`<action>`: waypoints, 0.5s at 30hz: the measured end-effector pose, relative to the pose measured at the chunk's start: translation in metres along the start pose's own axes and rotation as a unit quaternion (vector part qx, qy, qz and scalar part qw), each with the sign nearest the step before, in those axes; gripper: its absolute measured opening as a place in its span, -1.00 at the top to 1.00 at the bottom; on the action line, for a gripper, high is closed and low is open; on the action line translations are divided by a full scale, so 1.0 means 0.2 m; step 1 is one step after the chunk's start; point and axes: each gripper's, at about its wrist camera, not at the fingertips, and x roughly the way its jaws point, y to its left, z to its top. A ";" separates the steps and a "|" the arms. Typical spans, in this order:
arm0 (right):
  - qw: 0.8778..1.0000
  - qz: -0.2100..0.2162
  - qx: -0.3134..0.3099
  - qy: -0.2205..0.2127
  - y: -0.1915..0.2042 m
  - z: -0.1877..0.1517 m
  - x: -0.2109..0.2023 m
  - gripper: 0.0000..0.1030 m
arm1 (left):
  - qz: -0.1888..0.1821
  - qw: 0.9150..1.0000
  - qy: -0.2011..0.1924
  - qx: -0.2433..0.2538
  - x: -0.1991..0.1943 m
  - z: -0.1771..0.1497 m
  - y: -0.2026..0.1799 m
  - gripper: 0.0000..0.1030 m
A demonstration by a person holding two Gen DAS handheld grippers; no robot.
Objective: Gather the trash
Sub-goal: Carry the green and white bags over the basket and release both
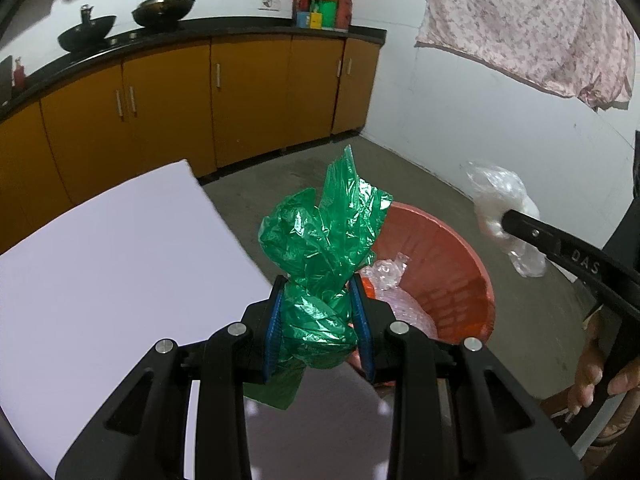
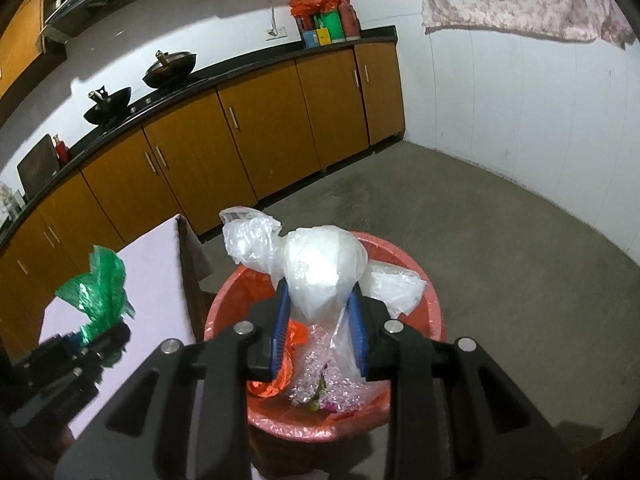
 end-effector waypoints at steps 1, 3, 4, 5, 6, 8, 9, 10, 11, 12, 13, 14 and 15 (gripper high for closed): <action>1.000 0.003 0.006 0.002 -0.01 0.00 0.01 0.47 | -0.004 1.000 0.002 0.002 0.02 0.00 -0.01 0.38; 1.000 0.008 0.017 0.004 -0.04 0.01 0.04 0.46 | -0.010 1.000 0.007 0.006 0.06 0.00 -0.03 0.38; 1.000 0.011 0.022 0.004 -0.05 0.01 0.06 0.46 | -0.013 1.000 0.009 0.008 0.07 0.00 -0.04 0.38; 1.000 0.013 0.027 0.004 -0.06 0.02 0.07 0.46 | -0.016 1.000 0.012 0.010 0.09 0.00 -0.05 0.38; 0.999 0.015 0.031 0.004 -0.07 0.02 0.08 0.46 | -0.020 1.000 0.016 0.013 0.12 0.00 -0.06 0.38; 0.999 0.017 0.037 0.003 -0.09 0.04 0.10 0.46 | -0.024 0.999 0.022 0.020 0.16 0.00 -0.08 0.38; 0.999 0.019 0.039 0.002 -0.09 0.04 0.11 0.45 | -0.027 0.999 0.026 0.023 0.18 0.01 -0.10 0.38; 0.999 0.021 0.042 0.002 -0.10 0.05 0.12 0.45 | -0.030 0.999 0.029 0.026 0.20 0.01 -0.11 0.37; 0.999 0.025 0.048 0.001 -0.11 0.06 0.13 0.41 | -0.032 0.999 0.031 0.028 0.22 0.01 -0.12 0.37; 0.998 0.028 0.052 0.000 -0.12 0.07 0.14 0.36 | -0.036 0.998 0.035 0.030 0.24 0.01 -0.14 0.37; 0.998 0.033 0.058 0.000 -0.13 0.08 0.15 0.33 | -0.037 0.998 0.039 0.031 0.26 0.02 -0.15 0.37; 0.997 0.037 0.065 -0.001 -0.14 0.08 0.16 0.30 | -0.038 0.998 0.041 0.033 0.27 0.02 -0.16 0.31; 0.997 0.041 0.069 -0.001 -0.15 0.09 0.16 0.28 | -0.041 0.998 0.043 0.033 0.29 0.02 -0.16 0.27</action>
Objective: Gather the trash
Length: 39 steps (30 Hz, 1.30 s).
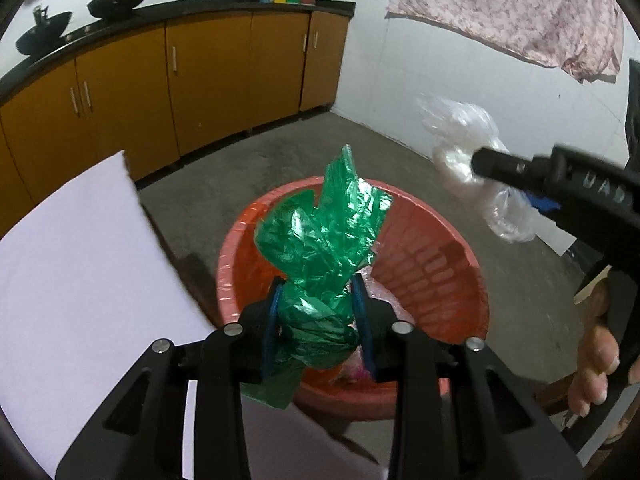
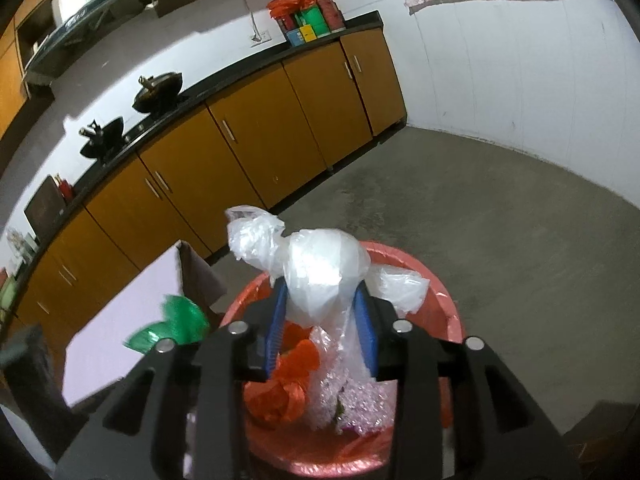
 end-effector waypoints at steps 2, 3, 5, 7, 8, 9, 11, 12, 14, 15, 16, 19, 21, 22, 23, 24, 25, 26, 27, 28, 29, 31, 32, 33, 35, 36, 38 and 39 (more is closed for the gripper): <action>1.000 0.005 0.007 -0.003 -0.02 0.01 0.00 0.18 | -0.004 1.000 0.004 0.001 0.02 0.00 0.00 0.13; 1.000 0.006 0.009 -0.003 -0.03 0.01 0.01 0.16 | -0.005 1.000 0.005 0.000 0.03 0.00 -0.01 0.06; 1.000 0.008 0.012 -0.002 -0.05 0.00 0.01 0.11 | -0.009 1.000 0.007 -0.002 0.04 -0.01 0.00 0.00; 1.000 0.006 0.013 0.000 -0.06 0.00 0.01 0.07 | -0.009 1.000 0.010 -0.007 0.04 -0.02 0.01 -0.04; 1.000 0.005 0.015 0.001 -0.07 -0.01 0.01 0.06 | -0.007 1.000 0.010 -0.010 0.04 -0.03 0.02 -0.05; 1.000 0.004 0.017 0.001 -0.07 -0.01 0.01 0.05 | -0.006 1.000 0.011 -0.013 0.04 -0.03 0.03 -0.06; 1.000 -0.003 0.011 -0.004 -0.07 -0.02 -0.02 -0.07 | -0.001 1.000 0.009 -0.020 0.01 -0.04 0.05 -0.07; 1.000 -0.008 0.004 -0.009 -0.06 -0.03 -0.04 -0.20 | 0.004 1.000 0.005 -0.025 -0.02 -0.05 0.08 -0.11; 0.999 -0.020 -0.020 -0.026 -0.04 -0.05 -0.10 -0.42 | 0.016 0.999 -0.011 -0.033 -0.09 -0.06 0.11 -0.21; 0.998 -0.029 -0.035 -0.038 -0.01 -0.07 -0.14 -0.57 | 0.022 0.999 -0.019 -0.037 -0.13 -0.06 0.12 -0.30; 0.997 -0.037 -0.049 -0.050 0.01 -0.09 -0.18 -0.64 | 0.028 0.998 -0.029 -0.040 -0.18 -0.07 0.14 -0.35; 0.991 -0.061 -0.085 -0.088 0.08 -0.15 -0.31 -0.89 | 0.056 0.995 -0.072 -0.043 -0.36 -0.11 0.18 -0.63; 0.986 -0.071 -0.104 -0.112 0.12 -0.20 -0.40 -0.92 | 0.085 0.990 -0.104 -0.041 -0.50 -0.16 0.20 -0.88; 0.983 -0.076 -0.114 -0.124 0.15 -0.22 -0.44 -0.92 | 0.100 0.987 -0.118 -0.039 -0.56 -0.18 0.20 -0.90; 0.978 -0.082 -0.126 -0.141 0.18 -0.26 -0.49 -0.92 | 0.118 0.983 -0.135 -0.037 -0.65 -0.21 0.21 -0.93; 0.975 -0.087 -0.133 -0.154 0.20 -0.28 -0.53 -0.92 | 0.131 0.980 -0.145 -0.037 -0.70 -0.23 0.21 -0.96; 0.971 -0.090 -0.140 -0.170 0.23 -0.32 -0.57 -0.92 | 0.144 0.976 -0.157 -0.037 -0.76 -0.26 0.21 -0.96; 0.967 -0.093 -0.149 -0.187 0.26 -0.37 -0.63 -0.92 | 0.153 0.973 -0.166 -0.037 -0.82 -0.30 0.21 -0.96; 0.964 -0.095 -0.155 -0.195 0.28 -0.39 -0.66 -0.92 | 0.162 0.971 -0.173 -0.038 -0.86 -0.32 0.21 -0.96; 0.963 -0.095 -0.159 -0.196 0.30 -0.41 -0.68 -0.92 | 0.173 0.967 -0.181 -0.039 -0.91 -0.36 0.21 -0.96; 0.962 -0.094 -0.164 -0.199 0.32 -0.43 -0.72 -0.92 | 0.182 0.965 -0.186 -0.039 -0.94 -0.38 0.21 -0.96; 0.960 -0.092 -0.171 -0.202 0.35 -0.49 -0.78 -0.92 | 0.207 0.957 -0.199 -0.041 -1.01 -0.44 0.21 -0.96; 0.959 -0.093 -0.174 -0.202 0.36 -0.51 -0.81 -0.92 | 0.217 0.954 -0.204 -0.043 -1.05 -0.48 0.21 -0.96; 0.959 -0.094 -0.178 -0.200 0.38 -0.54 -0.84 -0.92 | 0.222 0.952 -0.206 -0.047 -1.06 -0.50 0.21 -0.96; 0.960 -0.084 -0.182 -0.196 0.39 -0.59 -0.88 -0.92 | 0.231 0.948 -0.211 -0.055 -1.10 -0.55 0.22 -0.96; 0.961 -0.076 -0.183 -0.194 0.40 -0.62 -0.91 -0.92 | 0.235 0.947 -0.213 -0.058 -1.11 -0.56 0.21 -0.96; 0.962 -0.067 -0.186 -0.190 0.41 -0.65 -0.94 -0.92 | 0.243 0.944 -0.216 -0.062 -1.14 -0.59 0.21 -0.96; 0.962 -0.065 -0.188 -0.188 0.41 -0.67 -0.94 -0.92 | 0.248 0.942 -0.218 -0.063 -1.15 -0.62 0.21 -0.96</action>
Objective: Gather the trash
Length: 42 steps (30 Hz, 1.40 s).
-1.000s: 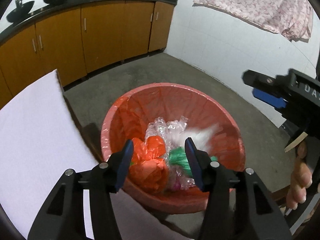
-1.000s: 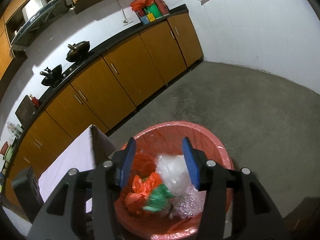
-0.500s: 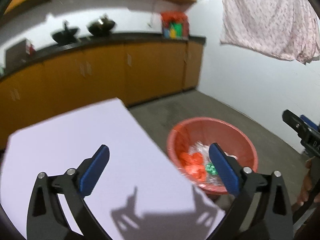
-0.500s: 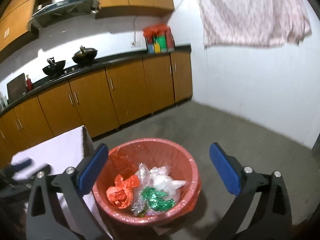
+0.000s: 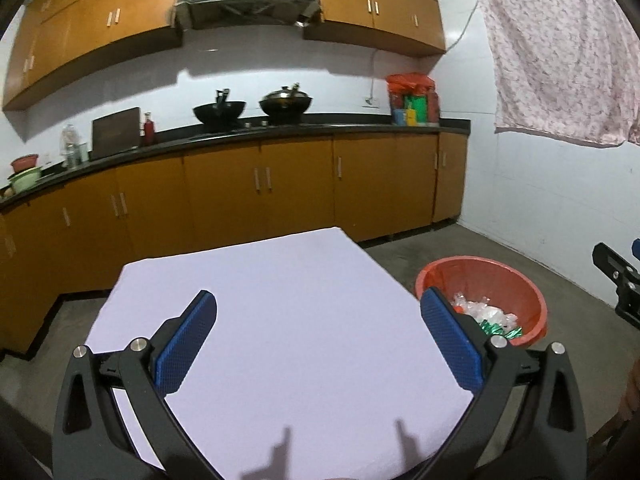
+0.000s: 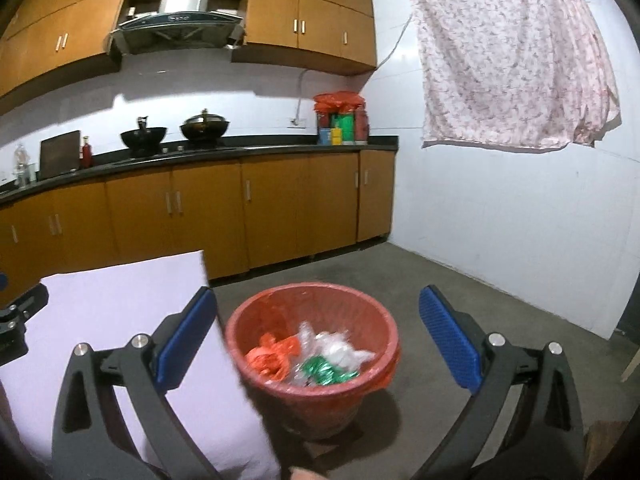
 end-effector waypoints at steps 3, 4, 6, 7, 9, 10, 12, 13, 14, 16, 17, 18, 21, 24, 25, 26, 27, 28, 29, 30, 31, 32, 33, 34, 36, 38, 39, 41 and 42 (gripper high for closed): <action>1.000 -0.007 -0.006 0.008 0.02 -0.04 -0.05 -0.92 | 0.006 1.000 -0.005 0.002 -0.05 -0.05 0.01 -0.96; 1.000 -0.003 -0.009 0.010 0.03 -0.05 -0.07 -0.92 | 0.007 1.000 -0.006 0.003 -0.06 -0.06 0.01 -0.96; 1.000 0.002 -0.012 0.014 0.04 -0.07 -0.09 -0.92 | 0.008 1.000 -0.008 0.007 -0.09 -0.08 0.01 -0.96; 1.000 0.004 -0.013 0.016 0.04 -0.08 -0.10 -0.92 | 0.009 1.000 -0.008 0.008 -0.10 -0.09 0.01 -0.96; 1.000 0.008 -0.016 0.015 0.05 -0.10 -0.13 -0.92 | 0.009 1.000 -0.006 0.006 -0.11 -0.11 0.01 -0.96; 1.000 0.009 -0.018 0.013 0.05 -0.11 -0.15 -0.92 | 0.009 1.000 -0.006 0.005 -0.12 -0.12 0.02 -0.96; 1.000 0.013 -0.021 0.011 0.06 -0.11 -0.18 -0.92 | 0.008 1.000 -0.004 0.002 -0.14 -0.13 0.03 -0.96; 1.000 0.014 -0.020 0.010 0.06 -0.12 -0.19 -0.92 | 0.008 1.000 -0.004 0.001 -0.15 -0.13 0.04 -0.96; 1.000 0.016 -0.020 0.008 0.06 -0.12 -0.20 -0.92 | 0.007 1.000 -0.006 -0.001 -0.16 -0.14 0.04 -0.96; 1.000 0.018 -0.018 0.007 0.06 -0.12 -0.23 -0.92 | 0.007 1.000 -0.010 -0.003 -0.19 -0.14 0.04 -0.96; 1.000 0.019 -0.016 0.006 0.06 -0.11 -0.23 -0.92 | 0.008 1.000 -0.011 -0.003 -0.20 -0.14 0.04 -0.96; 1.000 0.018 -0.017 0.006 0.06 -0.11 -0.23 -0.92 | 0.009 1.000 -0.015 -0.004 -0.21 -0.14 0.04 -0.96; 1.000 0.020 -0.014 0.004 0.07 -0.10 -0.25 -0.92 | 0.014 1.000 -0.027 -0.001 -0.24 -0.14 0.04 -0.96; 1.000 0.022 -0.011 0.003 0.06 -0.10 -0.26 -0.92 | 0.017 0.999 -0.036 0.003 -0.26 -0.14 0.04 -0.96; 1.000 0.022 -0.010 0.003 0.06 -0.10 -0.26 -0.92 | 0.017 0.999 -0.036 0.003 -0.26 -0.14 0.04 -0.96; 1.000 0.022 -0.008 0.004 0.06 -0.10 -0.26 -0.92 | 0.017 0.999 -0.036 0.003 -0.27 -0.15 0.04 -0.96; 1.000 0.023 -0.007 0.005 0.06 -0.09 -0.26 -0.92 | 0.016 0.999 -0.035 0.002 -0.27 -0.15 0.04 -0.96; 1.000 0.023 -0.006 0.005 0.06 -0.09 -0.26 -0.92 | 0.015 0.999 -0.034 0.001 -0.26 -0.15 0.04 -0.96; 1.000 0.023 -0.006 0.006 0.06 -0.10 -0.26 -0.92 | 0.015 0.999 -0.032 0.001 -0.26 -0.15 0.04 -0.96; 1.000 0.022 -0.006 0.006 0.06 -0.10 -0.26 -0.92 | 0.014 0.999 -0.030 0.000 -0.26 -0.15 0.04 -0.96; 1.000 0.023 -0.006 0.006 0.05 -0.10 -0.26 -0.92 | 0.013 0.999 -0.029 -0.001 -0.26 -0.16 0.04 -0.96; 1.000 0.023 -0.006 0.006 0.05 -0.10 -0.26 -0.92 | 0.011 1.000 -0.028 -0.002 -0.25 -0.15 0.05 -0.96; 1.000 0.023 -0.005 0.006 0.05 -0.10 -0.26 -0.92 | 0.010 1.000 -0.027 -0.002 -0.26 -0.15 0.04 -0.96; 1.000 0.023 -0.004 0.007 0.05 -0.10 -0.26 -0.92 | 0.010 1.000 -0.027 -0.003 -0.26 -0.16 0.04 -0.96; 1.000 0.024 -0.003 0.008 0.05 -0.10 -0.26 -0.92 | 0.010 1.000 -0.027 -0.003 -0.27 -0.16 0.04 -0.96; 1.000 0.023 -0.003 0.009 0.05 -0.10 -0.26 -0.92 | 0.011 1.000 -0.026 -0.003 -0.27 -0.16 0.04 -0.96; 1.000 0.024 -0.003 0.010 0.05 -0.11 -0.26 -0.92 | 0.010 1.000 -0.026 -0.004 -0.27 -0.16 0.04 -0.96; 1.000 0.024 -0.004 0.010 0.05 -0.11 -0.27 -0.92 | 0.010 1.000 -0.025 -0.005 -0.27 -0.16 0.04 -0.96; 1.000 0.024 -0.004 0.010 0.05 -0.11 -0.27 -0.92 | 0.010 1.000 -0.025 -0.006 -0.27 -0.17 0.04 -0.96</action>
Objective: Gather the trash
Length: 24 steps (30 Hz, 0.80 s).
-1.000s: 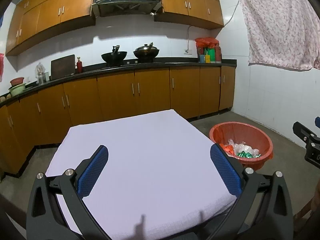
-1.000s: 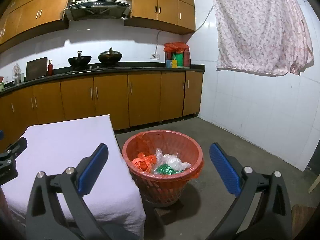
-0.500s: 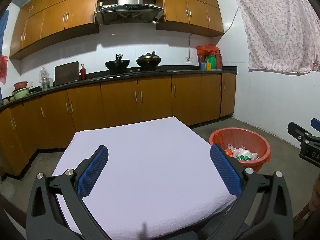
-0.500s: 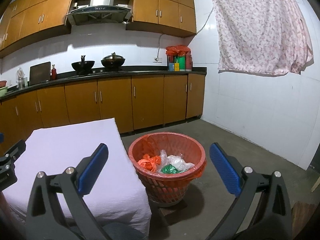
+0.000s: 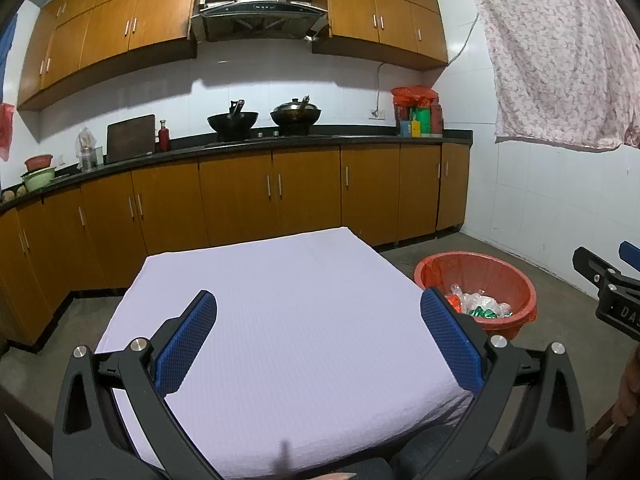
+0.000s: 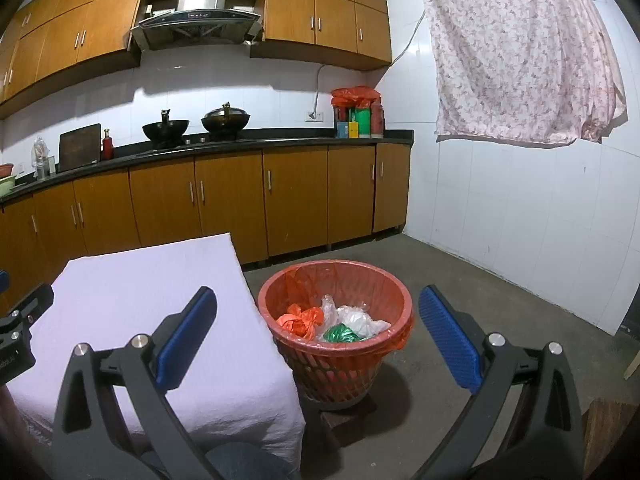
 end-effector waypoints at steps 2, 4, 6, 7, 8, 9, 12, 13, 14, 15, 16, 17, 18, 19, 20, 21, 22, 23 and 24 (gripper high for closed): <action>1.000 0.000 0.000 0.000 0.00 0.00 0.00 -0.92 | 0.000 1.000 0.000 0.000 -0.01 0.00 0.00 -0.96; 1.000 0.001 0.000 0.001 0.01 0.00 0.00 -0.92 | 0.000 1.000 0.000 0.000 0.00 0.00 0.00 -0.96; 1.000 0.001 0.000 0.000 0.01 0.00 0.00 -0.92 | 0.000 1.000 0.000 0.000 0.00 0.00 0.00 -0.96; 1.000 0.001 0.000 0.001 0.01 0.00 0.00 -0.92 | 0.000 1.000 0.000 0.000 -0.01 0.00 0.00 -0.96; 1.000 0.001 0.000 0.001 0.01 0.00 0.00 -0.92 | 0.000 1.000 0.000 0.000 -0.01 0.00 0.00 -0.96; 1.000 0.001 0.000 0.001 0.01 0.00 0.00 -0.92 | 0.000 1.000 0.000 0.000 0.00 0.00 0.00 -0.96; 1.000 0.001 0.000 0.001 0.01 0.00 0.00 -0.92 | 0.000 1.000 0.000 0.000 0.00 0.00 0.00 -0.96; 1.000 0.001 0.000 0.001 0.01 0.00 0.00 -0.92 | 0.000 1.000 0.000 0.000 0.00 0.00 0.00 -0.96; 1.000 0.001 0.001 0.001 0.01 0.00 0.00 -0.92 | 0.000 1.000 0.000 0.000 0.00 0.00 0.00 -0.96; 1.000 0.001 0.001 0.001 0.01 0.00 0.00 -0.92 | 0.000 1.000 -0.001 0.001 0.00 0.00 0.00 -0.96; 1.000 0.001 0.001 0.001 0.01 0.00 0.00 -0.92 | 0.001 1.000 -0.001 0.001 0.00 0.00 0.01 -0.96; 1.000 0.001 0.001 0.001 0.01 0.00 0.00 -0.92 | 0.001 1.000 -0.001 0.001 -0.01 0.00 0.01 -0.96; 1.000 0.001 0.001 0.001 0.01 0.00 0.00 -0.92 | 0.000 1.000 -0.001 0.000 -0.01 0.00 0.01 -0.96; 1.000 0.001 0.001 0.001 0.01 0.00 0.00 -0.92 | 0.000 1.000 -0.001 0.001 -0.01 0.00 0.01 -0.96; 1.000 0.001 0.001 0.000 0.01 0.00 0.00 -0.92 | 0.000 1.000 -0.001 0.001 -0.01 0.00 0.01 -0.96; 1.000 0.001 0.000 0.001 0.01 0.00 0.00 -0.92 | 0.000 1.000 -0.001 0.000 -0.01 0.00 0.01 -0.96; 1.000 0.000 0.000 0.001 0.01 0.00 0.00 -0.92 | 0.000 1.000 0.000 0.000 -0.01 0.00 0.01 -0.96; 1.000 0.001 0.001 0.001 0.01 0.00 0.00 -0.92 | 0.000 1.000 0.000 0.000 -0.01 0.00 0.01 -0.96; 1.000 0.001 0.001 0.001 0.01 0.00 0.00 -0.92 | 0.000 1.000 0.000 0.000 -0.01 0.00 0.00 -0.96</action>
